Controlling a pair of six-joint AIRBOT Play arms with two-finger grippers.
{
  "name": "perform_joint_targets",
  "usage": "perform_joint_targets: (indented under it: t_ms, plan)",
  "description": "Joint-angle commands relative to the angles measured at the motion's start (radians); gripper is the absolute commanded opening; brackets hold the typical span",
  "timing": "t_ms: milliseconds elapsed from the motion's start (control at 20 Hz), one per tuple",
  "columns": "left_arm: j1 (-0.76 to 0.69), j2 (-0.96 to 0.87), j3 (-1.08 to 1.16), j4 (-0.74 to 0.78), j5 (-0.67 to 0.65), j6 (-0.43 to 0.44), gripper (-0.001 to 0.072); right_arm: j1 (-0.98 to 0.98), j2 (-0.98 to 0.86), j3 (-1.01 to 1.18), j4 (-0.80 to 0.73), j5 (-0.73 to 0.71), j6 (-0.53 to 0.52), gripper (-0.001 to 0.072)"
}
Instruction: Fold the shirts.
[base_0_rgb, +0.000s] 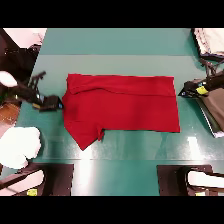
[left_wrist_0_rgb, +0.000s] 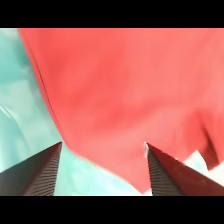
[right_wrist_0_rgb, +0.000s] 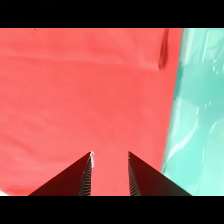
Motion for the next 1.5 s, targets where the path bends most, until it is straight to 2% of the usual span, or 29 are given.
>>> perform_joint_targets:
  t_ms: [0, 250, 350, 600, 650, 700, 800, 850, 900, 1100, 1250, 1400, 1450]
  plan:
    - [0.005, 0.163, -0.287, -0.092, 0.034, -0.016, 0.0604, -0.011, 0.095, -0.109, 0.001, -0.072, -0.008, 0.0265]
    - [-0.005, 0.227, -0.482, -0.219, 0.097, 0.021, 0.0604, -0.011, 0.112, -0.129, 0.002, -0.087, -0.008, 0.0265]
    - [-0.070, 0.227, -0.505, -0.216, 0.144, 0.018, 0.0604, -0.011, 0.112, -0.129, 0.002, -0.085, -0.008, 0.0265]
    - [-0.209, 0.227, -0.507, -0.217, 0.308, -0.072, 0.0593, -0.011, 0.112, -0.129, 0.002, -0.066, -0.008, 0.0264]
    - [-0.212, 0.227, -0.507, -0.217, 0.315, -0.072, 0.0426, -0.011, 0.113, -0.129, 0.002, -0.058, -0.008, 0.0264]
    - [-0.212, 0.227, -0.507, -0.217, 0.315, -0.072, 0.0299, -0.012, 0.113, -0.129, 0.001, -0.047, -0.008, 0.0264]
    - [-0.212, 0.227, -0.504, -0.217, 0.317, -0.077, 0.0271, -0.012, 0.113, -0.129, -0.002, -0.014, -0.009, 0.0263]
    - [-0.212, 0.227, -0.497, -0.217, 0.314, -0.079, 0.0076, -0.012, 0.113, -0.130, -0.007, 0.005, -0.010, 0.0263]
    - [-0.212, 0.227, -0.485, -0.217, 0.313, -0.077, 0.0025, -0.013, 0.113, -0.130, -0.009, 0.027, -0.019, 0.0263]
    - [-0.212, 0.227, -0.394, -0.216, 0.272, -0.056, 0.0024, -0.069, 0.116, -0.202, -0.007, 0.088, -0.035, 0.0263]
    - [-0.212, 0.227, -0.321, -0.215, 0.258, -0.034, 0.0024, -0.154, 0.156, -0.369, -0.005, 0.047, -0.036, 0.0263]
    - [-0.212, 0.227, -0.293, -0.215, 0.262, -0.034, 0.0024, -0.222, 0.191, -0.512, 0.004, 0.023, -0.106, 0.0277]
    - [-0.212, 0.227, -0.293, -0.214, 0.262, -0.034, 0.0024, -0.237, 0.196, -0.547, 0.003, 0.027, -0.119, 0.0393]
